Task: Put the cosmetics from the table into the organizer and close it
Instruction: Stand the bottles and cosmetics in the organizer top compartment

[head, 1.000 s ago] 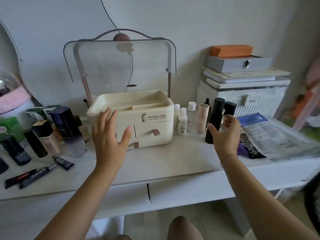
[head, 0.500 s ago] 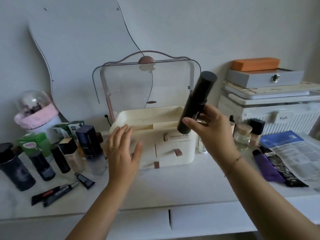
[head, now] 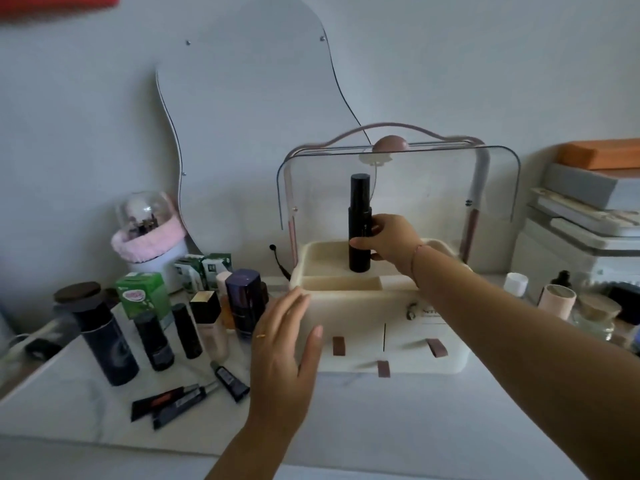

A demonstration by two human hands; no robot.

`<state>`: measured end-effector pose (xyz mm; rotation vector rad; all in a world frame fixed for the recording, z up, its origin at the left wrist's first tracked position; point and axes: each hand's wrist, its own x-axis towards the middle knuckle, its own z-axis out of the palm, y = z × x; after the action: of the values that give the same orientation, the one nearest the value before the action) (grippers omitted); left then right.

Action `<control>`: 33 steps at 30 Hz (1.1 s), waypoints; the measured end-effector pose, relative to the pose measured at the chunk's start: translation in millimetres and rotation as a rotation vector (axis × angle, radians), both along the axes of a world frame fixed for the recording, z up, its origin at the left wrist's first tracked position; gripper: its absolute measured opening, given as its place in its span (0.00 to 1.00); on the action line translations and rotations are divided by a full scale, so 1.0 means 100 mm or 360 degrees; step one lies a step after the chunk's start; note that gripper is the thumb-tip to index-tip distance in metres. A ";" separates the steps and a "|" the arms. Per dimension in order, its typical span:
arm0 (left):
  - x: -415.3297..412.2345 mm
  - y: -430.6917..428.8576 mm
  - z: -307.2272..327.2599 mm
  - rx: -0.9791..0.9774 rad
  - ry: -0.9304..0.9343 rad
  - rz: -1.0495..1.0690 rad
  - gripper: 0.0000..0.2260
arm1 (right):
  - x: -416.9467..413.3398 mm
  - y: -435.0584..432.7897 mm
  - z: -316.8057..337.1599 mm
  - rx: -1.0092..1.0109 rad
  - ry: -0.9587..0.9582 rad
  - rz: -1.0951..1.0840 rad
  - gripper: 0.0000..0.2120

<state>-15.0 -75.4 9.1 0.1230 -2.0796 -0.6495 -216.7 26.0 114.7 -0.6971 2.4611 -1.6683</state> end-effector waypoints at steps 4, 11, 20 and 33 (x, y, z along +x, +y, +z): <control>0.01 0.00 -0.02 0.0015 -0.0020 -0.0005 0.21 | -0.05 -0.05 0.00 0.0006 -0.0019 0.0000 0.16; 0.17 -0.08 -0.03 0.0077 0.0041 0.0040 0.21 | 0.00 -0.01 -0.04 0.0359 -0.0041 -0.0049 0.22; 0.45 -0.41 -0.18 0.0707 0.0140 0.0036 0.18 | 1.75 -0.03 -0.32 -0.0398 0.0646 0.0034 0.13; 0.46 -0.64 -0.13 0.1300 -0.0219 -0.0183 0.14 | 1.70 -1.06 -1.17 -0.0019 0.0269 0.0012 0.21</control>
<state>30.8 -139.7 -3.7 0.5206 -1.8345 -1.5664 -46.2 -79.6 -2.1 -0.8819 2.5576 -1.6877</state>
